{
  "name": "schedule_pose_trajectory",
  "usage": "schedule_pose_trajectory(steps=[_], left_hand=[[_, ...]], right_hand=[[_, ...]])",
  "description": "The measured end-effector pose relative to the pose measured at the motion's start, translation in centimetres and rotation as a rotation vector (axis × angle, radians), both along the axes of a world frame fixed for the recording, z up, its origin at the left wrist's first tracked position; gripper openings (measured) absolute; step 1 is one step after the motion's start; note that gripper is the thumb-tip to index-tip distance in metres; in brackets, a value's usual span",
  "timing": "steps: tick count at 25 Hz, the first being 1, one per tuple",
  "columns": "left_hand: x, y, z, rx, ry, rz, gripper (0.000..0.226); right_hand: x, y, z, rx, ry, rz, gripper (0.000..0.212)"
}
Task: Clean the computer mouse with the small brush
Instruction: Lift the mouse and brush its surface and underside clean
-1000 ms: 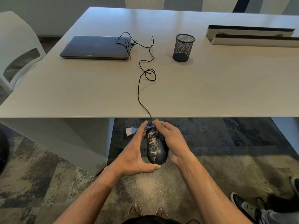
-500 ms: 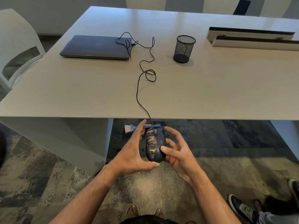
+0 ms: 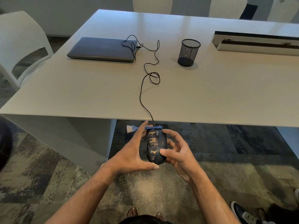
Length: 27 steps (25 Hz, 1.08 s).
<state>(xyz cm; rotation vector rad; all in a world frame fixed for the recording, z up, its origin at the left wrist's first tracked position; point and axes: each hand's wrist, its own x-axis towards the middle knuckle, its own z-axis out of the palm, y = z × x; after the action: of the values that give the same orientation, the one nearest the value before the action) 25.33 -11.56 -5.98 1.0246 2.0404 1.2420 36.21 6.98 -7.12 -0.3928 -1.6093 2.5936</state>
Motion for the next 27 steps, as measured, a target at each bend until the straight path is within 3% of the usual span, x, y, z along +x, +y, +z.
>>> schedule_pose_trajectory(steps=[7,13,17,22,27], left_hand=[[-1.7,-1.6,2.3,0.116,-0.05,0.016,0.128],[-1.0,-1.3,3.5,0.306,0.003,0.255,0.05],[0.1,-0.5,3.7,0.386,-0.039,0.469,0.015],[1.5,-0.5,5.1,0.345,-0.134,0.518,0.018],[1.7,-0.9,6.0,0.243,-0.031,0.524,0.017]], right_hand=[[-0.4,0.6,-0.4,0.019,-0.001,0.03,0.072],[-0.8,0.5,-0.6,-0.011,0.019,0.043,0.071],[-0.8,0.4,-0.5,-0.017,0.022,0.029,0.069],[-0.7,0.3,-0.5,-0.025,0.026,0.018,0.069],[-0.7,0.1,-0.6,-0.032,0.023,0.02,0.07]])
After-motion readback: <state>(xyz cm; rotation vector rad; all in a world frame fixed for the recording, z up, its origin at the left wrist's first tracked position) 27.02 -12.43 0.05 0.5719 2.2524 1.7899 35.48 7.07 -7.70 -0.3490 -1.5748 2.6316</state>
